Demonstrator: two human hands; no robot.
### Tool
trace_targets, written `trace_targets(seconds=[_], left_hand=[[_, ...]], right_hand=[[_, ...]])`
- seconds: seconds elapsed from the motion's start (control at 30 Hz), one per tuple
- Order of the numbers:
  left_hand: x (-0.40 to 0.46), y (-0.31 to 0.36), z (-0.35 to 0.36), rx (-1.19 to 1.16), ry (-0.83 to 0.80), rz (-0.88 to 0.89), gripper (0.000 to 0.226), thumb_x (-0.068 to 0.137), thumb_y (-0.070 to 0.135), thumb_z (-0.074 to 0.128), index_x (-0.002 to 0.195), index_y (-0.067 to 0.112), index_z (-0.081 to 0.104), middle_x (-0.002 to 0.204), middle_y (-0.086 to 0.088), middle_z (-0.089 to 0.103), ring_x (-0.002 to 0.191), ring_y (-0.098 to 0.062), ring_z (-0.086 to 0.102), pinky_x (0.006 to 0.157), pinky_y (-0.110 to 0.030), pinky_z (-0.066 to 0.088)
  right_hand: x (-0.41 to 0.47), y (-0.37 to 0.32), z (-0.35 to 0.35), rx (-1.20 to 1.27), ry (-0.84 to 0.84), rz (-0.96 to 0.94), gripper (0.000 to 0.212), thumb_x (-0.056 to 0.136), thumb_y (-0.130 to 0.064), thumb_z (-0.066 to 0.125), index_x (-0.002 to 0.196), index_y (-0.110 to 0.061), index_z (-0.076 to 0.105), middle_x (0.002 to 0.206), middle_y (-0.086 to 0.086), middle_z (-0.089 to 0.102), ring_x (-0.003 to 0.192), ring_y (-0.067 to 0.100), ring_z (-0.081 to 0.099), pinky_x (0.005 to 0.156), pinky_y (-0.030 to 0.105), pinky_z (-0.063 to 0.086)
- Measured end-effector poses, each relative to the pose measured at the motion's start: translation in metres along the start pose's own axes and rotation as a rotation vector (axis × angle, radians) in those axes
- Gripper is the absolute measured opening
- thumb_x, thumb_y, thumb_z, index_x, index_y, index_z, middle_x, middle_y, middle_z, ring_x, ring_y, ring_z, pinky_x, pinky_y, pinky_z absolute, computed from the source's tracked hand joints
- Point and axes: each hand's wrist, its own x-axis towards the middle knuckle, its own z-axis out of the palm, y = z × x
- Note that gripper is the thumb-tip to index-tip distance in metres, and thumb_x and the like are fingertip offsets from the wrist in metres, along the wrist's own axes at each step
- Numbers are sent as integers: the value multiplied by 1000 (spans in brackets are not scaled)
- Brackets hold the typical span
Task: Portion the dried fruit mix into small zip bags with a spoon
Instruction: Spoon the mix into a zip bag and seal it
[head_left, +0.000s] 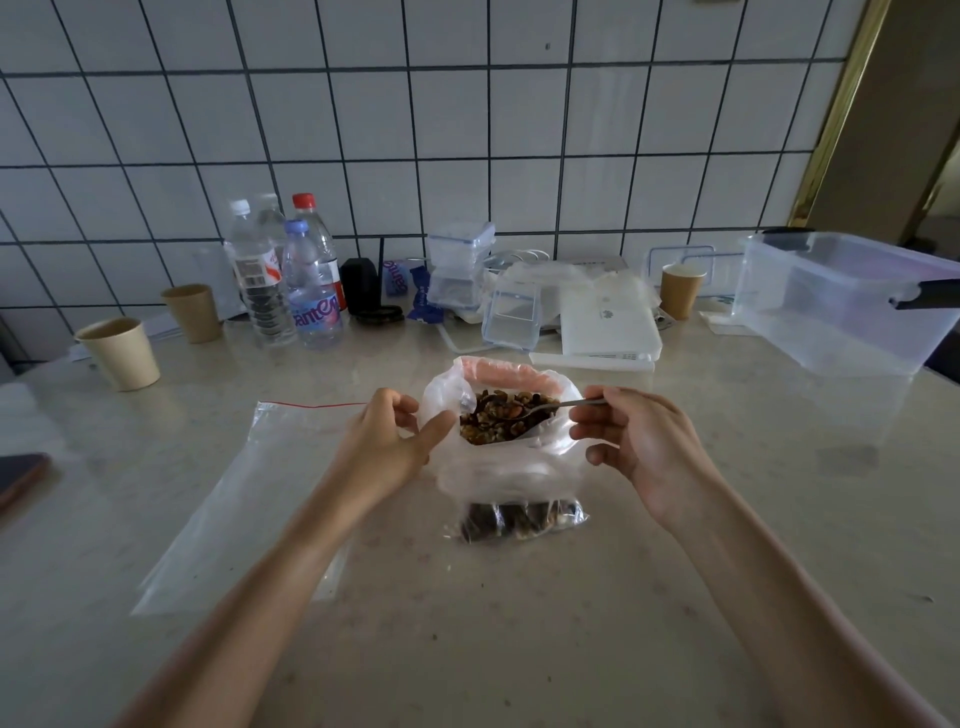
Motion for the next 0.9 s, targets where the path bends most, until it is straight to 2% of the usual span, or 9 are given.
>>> trace_targets(seconds=[0.07,0.13,0.23,0.33,0.43,0.6,0.73,0.9], left_hand=[[-4,2,-5,54,51,27,46,90,56,71,105,16,58,96,2,67,82,-18,71,69,-32,52],[-8,7,-11,57,29,47,39,91,54,71,93,16,62,81,0,71,78,-21,72,68,-34,51],[-16,17,-18,80,-163,51,41,94,58,64,85,19,68,67,7,74,65,-9,73,62,-26,46],[-22,22,-21,88,-311,37,43,91,62,65,82,21,72,66,10,74,60,-1,69,58,-22,42],[-26,24,-23,53,-375,46,32,90,57,70,87,26,77,68,4,75,60,1,66,59,-21,41],[-26,25,-22,-81,-400,92,20,95,45,70,91,27,79,76,-2,76,67,-9,68,59,-24,45],[-25,21,-21,-105,-405,132,18,97,44,68,90,30,78,78,-3,76,70,-15,70,58,-27,48],[-23,21,-21,-138,-417,162,17,95,46,70,90,32,79,84,-2,77,69,-11,70,55,-20,48]], right_hand=[[0,-2,-1,12,15,-20,26,106,-9,47,99,-2,70,77,15,74,64,26,69,46,31,46],[-2,-5,-1,12,19,-43,27,106,-10,46,97,-2,70,73,15,71,62,26,68,45,32,44],[-4,-8,-3,5,4,-87,28,107,-12,46,96,-2,69,70,14,69,61,25,67,44,32,43],[-8,-12,-3,-6,-44,-136,29,107,-12,45,93,-1,69,68,16,66,59,26,64,44,32,41],[-11,-15,-3,-15,-89,-156,30,107,-12,44,92,-1,68,68,17,62,60,28,62,45,34,40],[-16,-18,-3,-95,-157,-191,31,106,-13,45,86,-4,66,63,13,57,59,31,59,46,33,38],[-19,-17,1,-194,-247,-233,32,108,-14,44,86,-4,64,61,11,57,60,30,58,45,33,39],[-25,-15,5,-347,-431,-483,31,111,-15,43,92,-2,65,71,14,63,64,31,59,47,34,43]])
